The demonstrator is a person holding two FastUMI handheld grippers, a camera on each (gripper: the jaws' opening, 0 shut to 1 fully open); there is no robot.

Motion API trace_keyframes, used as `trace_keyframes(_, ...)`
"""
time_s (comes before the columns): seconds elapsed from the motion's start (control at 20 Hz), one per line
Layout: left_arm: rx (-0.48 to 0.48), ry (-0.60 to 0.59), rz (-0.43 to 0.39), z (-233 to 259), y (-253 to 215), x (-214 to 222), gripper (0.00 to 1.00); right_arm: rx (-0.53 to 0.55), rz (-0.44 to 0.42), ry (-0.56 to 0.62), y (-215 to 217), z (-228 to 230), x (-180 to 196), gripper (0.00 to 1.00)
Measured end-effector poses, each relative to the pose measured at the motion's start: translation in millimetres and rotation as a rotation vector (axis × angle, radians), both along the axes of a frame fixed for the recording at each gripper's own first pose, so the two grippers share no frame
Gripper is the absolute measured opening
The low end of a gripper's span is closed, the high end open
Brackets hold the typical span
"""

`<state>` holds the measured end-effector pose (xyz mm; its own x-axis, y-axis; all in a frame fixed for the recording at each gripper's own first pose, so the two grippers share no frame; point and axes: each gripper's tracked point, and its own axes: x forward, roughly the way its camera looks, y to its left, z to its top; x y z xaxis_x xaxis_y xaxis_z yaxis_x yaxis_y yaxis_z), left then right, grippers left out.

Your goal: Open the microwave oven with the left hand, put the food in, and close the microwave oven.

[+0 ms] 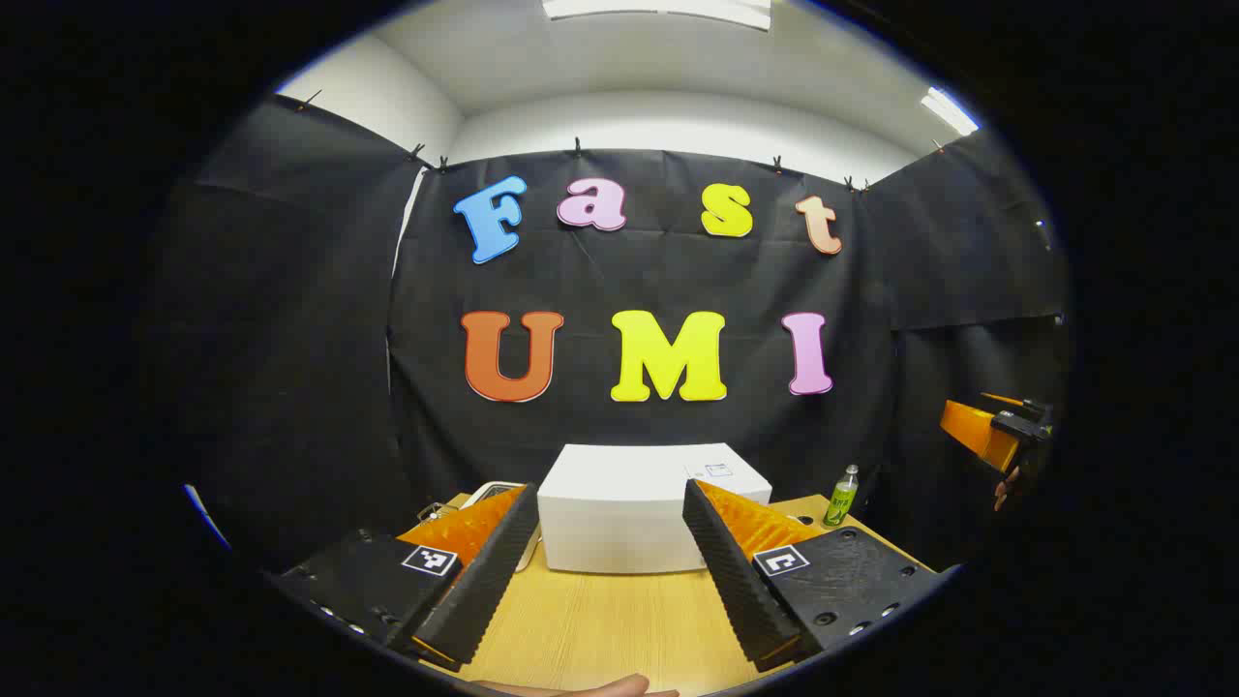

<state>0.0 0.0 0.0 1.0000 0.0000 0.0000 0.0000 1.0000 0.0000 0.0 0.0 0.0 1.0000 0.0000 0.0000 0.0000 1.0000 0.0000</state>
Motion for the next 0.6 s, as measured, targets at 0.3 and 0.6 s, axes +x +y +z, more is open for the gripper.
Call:
trace_keyframes(0.3,-0.010,0.003,-0.002,-3,-1,0,0.95,0.001,0.012,-0.022,-10,5,-4,0.91)
trace_keyframes(0.6,-0.011,-0.003,0.000,-2,-1,-1,0.95,-0.010,-0.002,-0.037,-19,9,-7,0.91)
